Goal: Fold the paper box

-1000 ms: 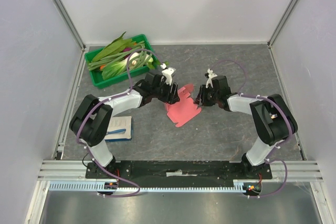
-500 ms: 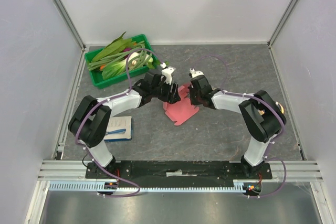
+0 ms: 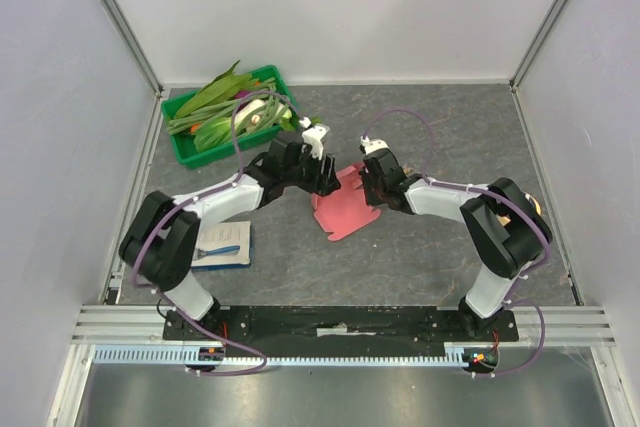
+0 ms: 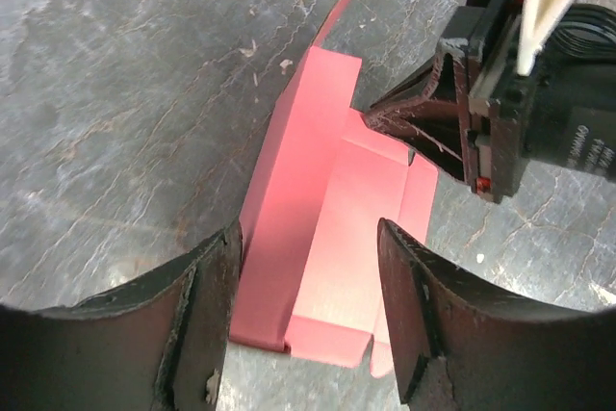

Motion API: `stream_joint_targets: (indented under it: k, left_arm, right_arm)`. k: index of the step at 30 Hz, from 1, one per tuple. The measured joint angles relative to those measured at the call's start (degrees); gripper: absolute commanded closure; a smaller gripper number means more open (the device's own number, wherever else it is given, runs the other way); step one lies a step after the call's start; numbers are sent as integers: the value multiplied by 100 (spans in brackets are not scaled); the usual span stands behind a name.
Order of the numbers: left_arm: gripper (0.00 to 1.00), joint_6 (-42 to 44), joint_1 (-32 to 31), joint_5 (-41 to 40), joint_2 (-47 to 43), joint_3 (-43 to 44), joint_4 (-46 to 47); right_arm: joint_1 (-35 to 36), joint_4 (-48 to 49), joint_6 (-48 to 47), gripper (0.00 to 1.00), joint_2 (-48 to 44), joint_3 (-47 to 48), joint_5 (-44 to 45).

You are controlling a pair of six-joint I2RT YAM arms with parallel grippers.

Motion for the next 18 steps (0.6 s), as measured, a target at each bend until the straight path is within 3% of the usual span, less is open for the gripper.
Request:
stream_joint_targets:
  k: [4, 10, 13, 14, 18]
  left_arm:
    - [54, -105, -37, -481, -828, -435, 2]
    - [73, -330, -376, -990, -2155, -772, 55]
    - [82, -448, -673, -1071, -2302, -901, 170]
    - [83, -487, -791, -1099, -2262, -962, 184]
    - [92, -605, -1381, -1279, -1738, -1117, 306]
  right_arm:
    - [-24, -66, 28, 83, -24, 0, -317]
    - [-363, 111, 466, 72, -332, -278, -1364]
    - [-894, 470, 885, 67, -603, -675, -2280]
    - [-1071, 511, 977, 61, -682, -765, -2465]
    - [-1480, 328, 815, 56, -1001, -831, -2415]
